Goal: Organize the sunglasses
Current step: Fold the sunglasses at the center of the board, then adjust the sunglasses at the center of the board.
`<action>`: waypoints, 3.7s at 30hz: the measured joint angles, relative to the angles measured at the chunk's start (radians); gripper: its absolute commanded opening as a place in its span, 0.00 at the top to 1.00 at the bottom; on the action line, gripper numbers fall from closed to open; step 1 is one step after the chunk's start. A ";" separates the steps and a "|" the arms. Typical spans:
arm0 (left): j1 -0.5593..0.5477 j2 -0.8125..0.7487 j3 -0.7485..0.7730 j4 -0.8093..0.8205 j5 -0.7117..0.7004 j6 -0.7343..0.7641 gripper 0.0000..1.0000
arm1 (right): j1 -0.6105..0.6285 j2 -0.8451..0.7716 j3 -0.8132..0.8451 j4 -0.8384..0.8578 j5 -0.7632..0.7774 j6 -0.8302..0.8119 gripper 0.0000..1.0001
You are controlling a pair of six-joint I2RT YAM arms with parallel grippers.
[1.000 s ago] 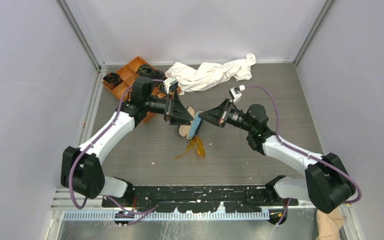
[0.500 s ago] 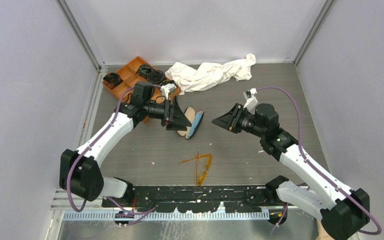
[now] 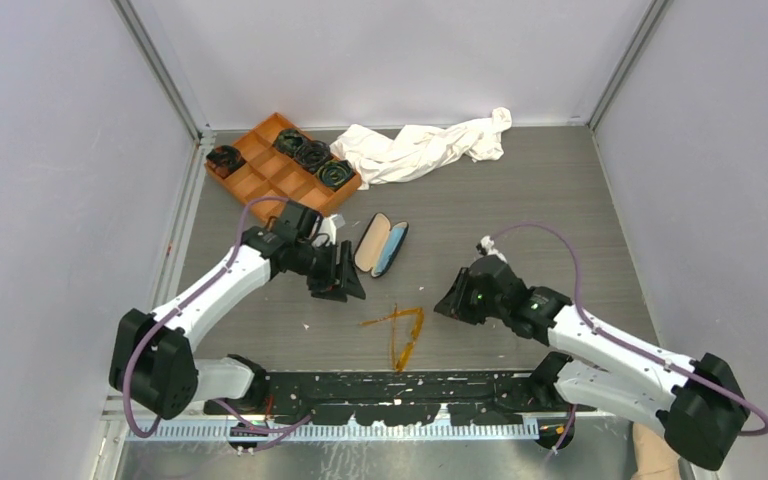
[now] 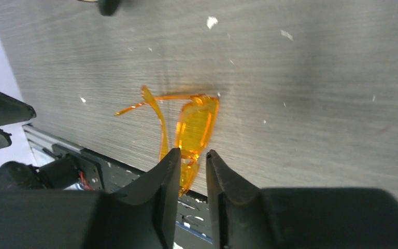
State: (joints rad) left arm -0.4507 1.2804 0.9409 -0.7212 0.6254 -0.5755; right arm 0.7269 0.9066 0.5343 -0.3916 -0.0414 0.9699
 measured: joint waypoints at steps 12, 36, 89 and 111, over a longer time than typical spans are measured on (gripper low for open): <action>-0.012 0.063 -0.186 0.153 -0.250 -0.091 0.80 | 0.209 0.229 -0.087 0.124 0.164 0.240 0.93; -0.409 0.317 -0.137 0.379 -0.283 -0.261 0.85 | 0.282 0.481 -0.021 0.352 0.182 0.338 0.94; 0.013 -0.277 -0.037 -0.082 -0.476 -0.174 0.68 | 0.373 0.818 0.512 -0.167 0.181 -0.337 0.58; 0.021 -0.238 -0.032 -0.079 -0.464 -0.153 0.68 | 0.410 0.999 0.626 -0.584 0.789 -0.235 0.47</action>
State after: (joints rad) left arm -0.4297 1.0420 0.9092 -0.8005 0.1616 -0.7284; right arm 1.1370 1.9053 1.1603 -0.9760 0.7471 0.7349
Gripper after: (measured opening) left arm 0.318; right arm 0.453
